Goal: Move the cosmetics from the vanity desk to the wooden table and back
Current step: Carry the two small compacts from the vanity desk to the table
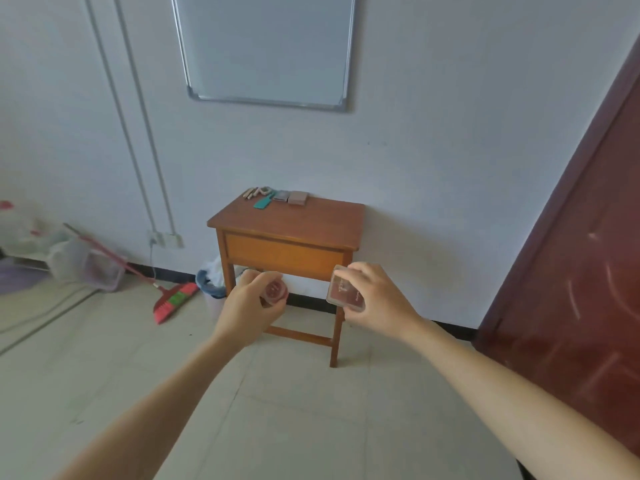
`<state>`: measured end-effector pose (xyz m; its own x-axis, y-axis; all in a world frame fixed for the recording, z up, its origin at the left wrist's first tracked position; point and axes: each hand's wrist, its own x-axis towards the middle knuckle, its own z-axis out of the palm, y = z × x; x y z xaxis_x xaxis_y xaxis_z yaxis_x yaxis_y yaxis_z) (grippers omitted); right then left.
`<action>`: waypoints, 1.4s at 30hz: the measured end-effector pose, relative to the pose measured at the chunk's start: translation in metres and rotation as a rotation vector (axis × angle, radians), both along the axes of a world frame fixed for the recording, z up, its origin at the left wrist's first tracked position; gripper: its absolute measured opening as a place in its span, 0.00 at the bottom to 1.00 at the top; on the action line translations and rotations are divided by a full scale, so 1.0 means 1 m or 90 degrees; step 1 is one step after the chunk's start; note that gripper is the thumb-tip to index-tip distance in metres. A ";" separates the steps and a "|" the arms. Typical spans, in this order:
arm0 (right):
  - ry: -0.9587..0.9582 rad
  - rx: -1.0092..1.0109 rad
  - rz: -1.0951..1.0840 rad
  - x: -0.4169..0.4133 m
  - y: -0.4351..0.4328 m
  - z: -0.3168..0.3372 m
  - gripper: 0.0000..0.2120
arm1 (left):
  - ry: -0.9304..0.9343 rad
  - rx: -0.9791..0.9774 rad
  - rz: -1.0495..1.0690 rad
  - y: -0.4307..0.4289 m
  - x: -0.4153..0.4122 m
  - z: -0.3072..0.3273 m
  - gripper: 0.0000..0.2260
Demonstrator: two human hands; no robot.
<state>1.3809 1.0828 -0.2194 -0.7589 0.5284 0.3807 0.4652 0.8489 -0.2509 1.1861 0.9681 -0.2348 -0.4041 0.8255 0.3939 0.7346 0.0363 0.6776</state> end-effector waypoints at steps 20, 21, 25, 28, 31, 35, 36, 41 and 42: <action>-0.067 -0.054 0.091 -0.128 0.217 -0.039 0.26 | -0.098 -0.107 0.116 0.184 -0.124 -0.066 0.18; -0.071 -0.049 0.090 -0.141 0.225 -0.038 0.26 | -0.099 -0.105 0.120 0.193 -0.138 -0.065 0.18; -0.096 -0.055 0.073 -0.191 0.255 -0.036 0.27 | -0.105 -0.092 0.122 0.230 -0.198 -0.061 0.17; -0.123 -0.050 0.062 -0.227 0.277 -0.029 0.27 | -0.105 -0.090 0.113 0.256 -0.233 -0.053 0.18; -0.110 -0.064 0.037 -0.270 0.298 -0.025 0.27 | -0.117 -0.082 0.112 0.283 -0.276 -0.048 0.18; -0.095 -0.122 -0.006 -0.310 0.313 -0.047 0.28 | -0.144 -0.104 0.099 0.304 -0.316 -0.059 0.18; -0.099 -0.138 -0.013 -0.315 0.314 -0.056 0.28 | -0.149 -0.118 0.097 0.307 -0.323 -0.065 0.18; -0.136 -0.180 -0.042 -0.327 0.330 -0.088 0.27 | -0.155 -0.167 0.067 0.334 -0.346 -0.089 0.18; -0.140 -0.190 -0.053 -0.329 0.337 -0.091 0.27 | -0.155 -0.172 0.064 0.342 -0.349 -0.091 0.18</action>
